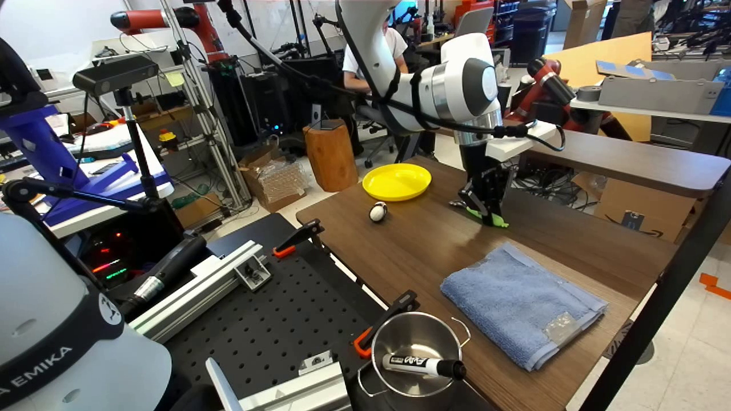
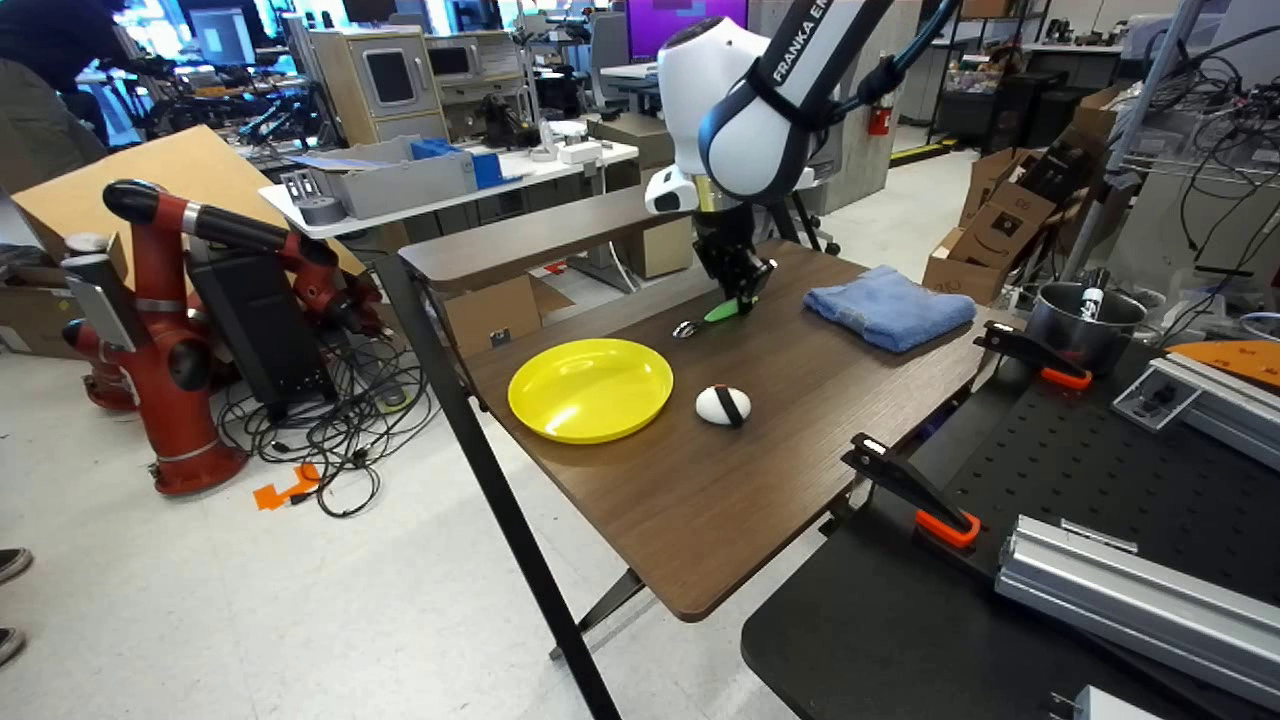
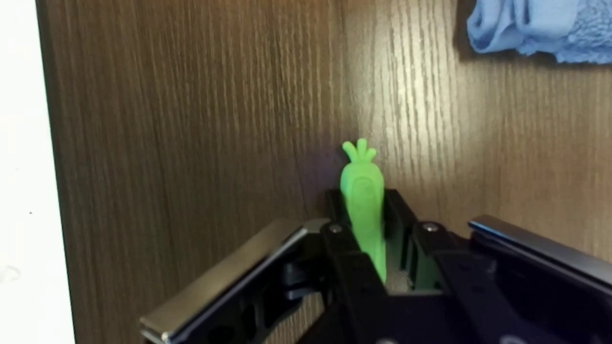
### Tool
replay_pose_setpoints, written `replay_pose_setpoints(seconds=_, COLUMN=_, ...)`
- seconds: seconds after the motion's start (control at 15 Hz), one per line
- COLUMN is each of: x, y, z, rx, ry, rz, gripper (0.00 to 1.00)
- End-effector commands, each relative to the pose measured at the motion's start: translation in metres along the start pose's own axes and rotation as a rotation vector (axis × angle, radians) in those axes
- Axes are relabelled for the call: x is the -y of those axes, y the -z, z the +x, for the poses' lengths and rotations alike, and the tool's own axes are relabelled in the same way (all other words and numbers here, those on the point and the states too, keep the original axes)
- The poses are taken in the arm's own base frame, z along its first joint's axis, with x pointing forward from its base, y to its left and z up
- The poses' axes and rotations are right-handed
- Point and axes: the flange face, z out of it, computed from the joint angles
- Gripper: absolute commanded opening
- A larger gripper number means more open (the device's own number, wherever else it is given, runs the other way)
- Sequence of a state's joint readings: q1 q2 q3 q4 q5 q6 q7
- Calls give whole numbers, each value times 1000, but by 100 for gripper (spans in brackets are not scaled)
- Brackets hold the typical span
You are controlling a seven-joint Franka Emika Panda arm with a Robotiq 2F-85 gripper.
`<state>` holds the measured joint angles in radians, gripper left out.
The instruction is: Move the spoon closer to the right of the yellow plate
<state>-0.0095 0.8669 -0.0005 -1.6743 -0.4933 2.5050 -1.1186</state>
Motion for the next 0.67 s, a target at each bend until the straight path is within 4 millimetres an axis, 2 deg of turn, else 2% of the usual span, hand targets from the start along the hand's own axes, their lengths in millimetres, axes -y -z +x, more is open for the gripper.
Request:
replay_pose_setpoints(seconds=0.0, x=19, y=12, z=0, rx=11, ry=-16, rz=-40, gripper=6)
replay_pose_setpoints(seconds=0.27, x=30, y=36, z=-6, rx=-9, ry=-138, rz=-23, gripper=6)
replay_pose_setpoints(seconds=0.6, x=42, y=64, z=-24, rx=5, ry=-362, rz=112, gripper=6)
